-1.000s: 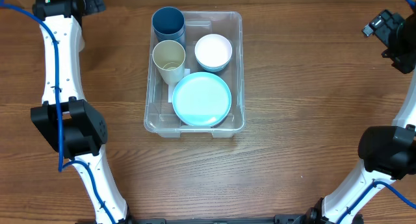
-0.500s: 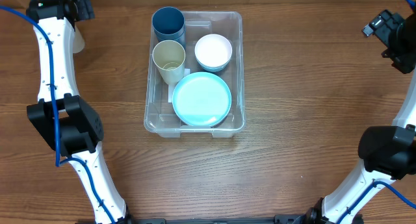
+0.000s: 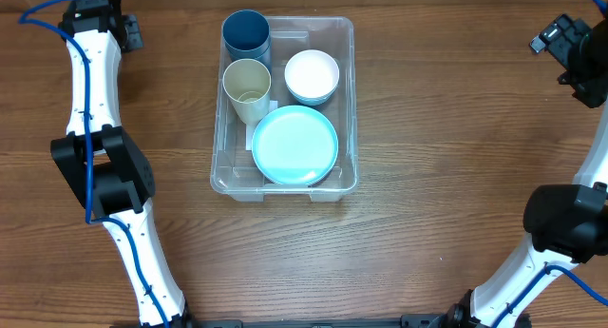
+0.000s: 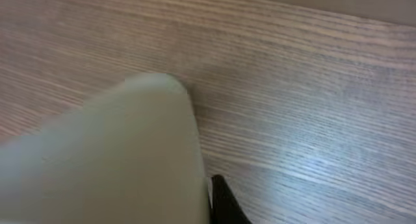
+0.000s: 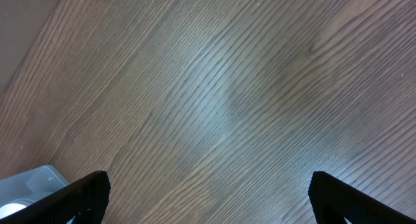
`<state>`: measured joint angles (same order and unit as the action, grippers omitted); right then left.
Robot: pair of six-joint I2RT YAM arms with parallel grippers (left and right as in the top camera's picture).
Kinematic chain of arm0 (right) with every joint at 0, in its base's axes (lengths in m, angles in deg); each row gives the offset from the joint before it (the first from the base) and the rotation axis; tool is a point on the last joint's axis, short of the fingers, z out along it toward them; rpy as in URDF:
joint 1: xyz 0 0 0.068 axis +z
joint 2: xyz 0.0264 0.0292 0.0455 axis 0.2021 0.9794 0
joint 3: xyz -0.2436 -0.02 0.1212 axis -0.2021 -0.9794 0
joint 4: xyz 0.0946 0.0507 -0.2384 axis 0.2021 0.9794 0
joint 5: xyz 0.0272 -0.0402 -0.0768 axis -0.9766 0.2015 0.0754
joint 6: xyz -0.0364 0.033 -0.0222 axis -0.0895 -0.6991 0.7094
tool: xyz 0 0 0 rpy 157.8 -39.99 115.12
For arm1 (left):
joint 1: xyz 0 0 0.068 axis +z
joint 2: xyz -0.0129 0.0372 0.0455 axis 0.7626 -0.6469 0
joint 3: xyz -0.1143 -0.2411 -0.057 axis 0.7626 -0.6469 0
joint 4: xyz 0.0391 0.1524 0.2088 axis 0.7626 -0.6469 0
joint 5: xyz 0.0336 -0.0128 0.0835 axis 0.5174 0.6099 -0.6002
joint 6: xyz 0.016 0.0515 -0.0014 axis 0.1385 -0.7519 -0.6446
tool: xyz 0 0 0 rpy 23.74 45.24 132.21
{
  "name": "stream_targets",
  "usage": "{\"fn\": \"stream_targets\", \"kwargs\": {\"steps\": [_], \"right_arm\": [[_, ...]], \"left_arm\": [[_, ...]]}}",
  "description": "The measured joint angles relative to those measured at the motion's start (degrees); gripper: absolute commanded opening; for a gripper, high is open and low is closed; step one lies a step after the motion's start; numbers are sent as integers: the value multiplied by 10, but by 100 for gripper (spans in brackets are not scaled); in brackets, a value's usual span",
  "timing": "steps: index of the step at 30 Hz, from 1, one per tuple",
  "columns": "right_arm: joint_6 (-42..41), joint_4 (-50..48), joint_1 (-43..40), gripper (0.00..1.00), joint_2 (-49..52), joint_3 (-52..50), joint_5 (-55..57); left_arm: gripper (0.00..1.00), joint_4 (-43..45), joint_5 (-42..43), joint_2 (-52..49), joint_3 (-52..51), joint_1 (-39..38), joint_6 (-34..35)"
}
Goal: Pack container
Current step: 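Move the left gripper to the last cream cup and grasp it, then lower the cream cup into the other cream cup in the bin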
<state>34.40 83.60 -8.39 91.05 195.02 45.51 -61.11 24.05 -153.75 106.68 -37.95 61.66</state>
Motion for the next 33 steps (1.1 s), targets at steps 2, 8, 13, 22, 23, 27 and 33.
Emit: {"fn": "stream_targets", "kwargs": {"steps": [2, 8, 13, 22, 23, 27, 33], "right_arm": [[0, 0, 0, 100, 0, 0, 0], [0, 0, 0, 100, 0, 0, 0], [0, 0, 0, 100, 0, 0, 0], [0, 0, 0, 100, 0, 0, 0], [0, 0, 0, 100, 0, 0, 0], [0, 0, 0, 100, 0, 0, 0], [0, 0, 0, 100, 0, 0, 0]], "left_arm": [[4, -23, 0, 0, 0, 0, 9], [4, -78, 26, 63, -3, -12, 63], [4, -113, 128, 281, -3, -35, 104], [4, -338, 228, 473, 9, -197, 89], [4, -355, 229, 466, 9, -214, 75], [4, -397, 216, 422, 8, -257, 45], [4, -410, 208, 342, 3, -259, 32]]}}
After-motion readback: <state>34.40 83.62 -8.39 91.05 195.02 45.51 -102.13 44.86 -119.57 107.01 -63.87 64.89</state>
